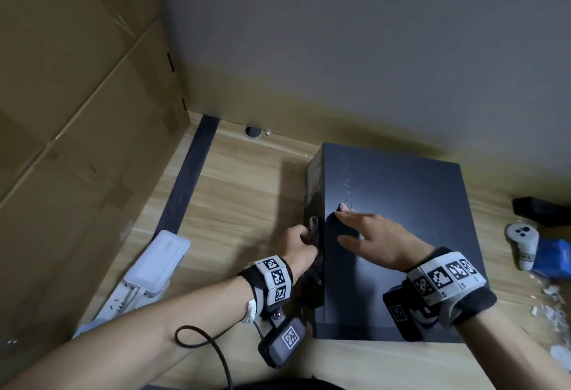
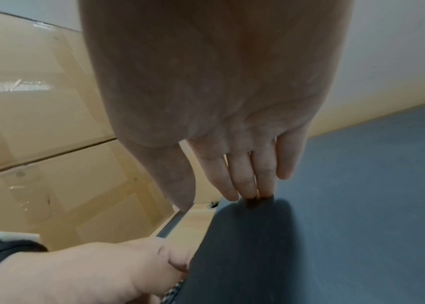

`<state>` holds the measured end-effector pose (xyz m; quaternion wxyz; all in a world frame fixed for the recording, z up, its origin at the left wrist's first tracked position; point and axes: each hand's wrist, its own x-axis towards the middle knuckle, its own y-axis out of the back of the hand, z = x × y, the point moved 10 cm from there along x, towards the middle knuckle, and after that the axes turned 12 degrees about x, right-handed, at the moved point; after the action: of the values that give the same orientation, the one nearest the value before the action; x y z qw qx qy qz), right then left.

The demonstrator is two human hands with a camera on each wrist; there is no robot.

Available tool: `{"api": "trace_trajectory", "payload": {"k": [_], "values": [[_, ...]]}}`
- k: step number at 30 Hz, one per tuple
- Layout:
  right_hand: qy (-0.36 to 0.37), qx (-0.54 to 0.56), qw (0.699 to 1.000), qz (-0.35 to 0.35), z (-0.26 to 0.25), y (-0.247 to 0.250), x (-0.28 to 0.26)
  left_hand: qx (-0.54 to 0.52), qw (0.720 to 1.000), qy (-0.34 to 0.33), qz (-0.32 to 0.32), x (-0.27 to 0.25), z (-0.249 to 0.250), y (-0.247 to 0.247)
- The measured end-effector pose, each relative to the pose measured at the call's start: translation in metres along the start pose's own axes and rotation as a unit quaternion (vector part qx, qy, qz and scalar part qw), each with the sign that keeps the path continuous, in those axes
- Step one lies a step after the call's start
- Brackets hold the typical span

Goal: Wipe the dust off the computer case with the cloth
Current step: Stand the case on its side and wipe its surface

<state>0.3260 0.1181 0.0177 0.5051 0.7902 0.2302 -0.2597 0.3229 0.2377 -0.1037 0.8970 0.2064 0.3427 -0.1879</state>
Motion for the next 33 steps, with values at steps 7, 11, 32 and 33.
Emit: {"api": "trace_trajectory", "payload": {"k": [7,11,32,33], "values": [[0.019,-0.012,0.998,0.066,0.003,0.072,0.054,-0.077,0.995,-0.052,0.042,0.038,0.068,0.027],[-0.023,-0.059,0.997,0.033,0.018,0.083,0.094,-0.102,0.991,-0.053,0.062,0.066,0.092,0.034],[-0.024,-0.073,0.996,0.048,0.029,0.071,0.116,-0.05,0.998,0.034,0.015,0.164,0.078,0.035],[-0.023,-0.069,0.996,0.049,0.029,0.07,0.116,-0.039,0.998,0.04,0.013,0.165,0.066,0.031]]}}
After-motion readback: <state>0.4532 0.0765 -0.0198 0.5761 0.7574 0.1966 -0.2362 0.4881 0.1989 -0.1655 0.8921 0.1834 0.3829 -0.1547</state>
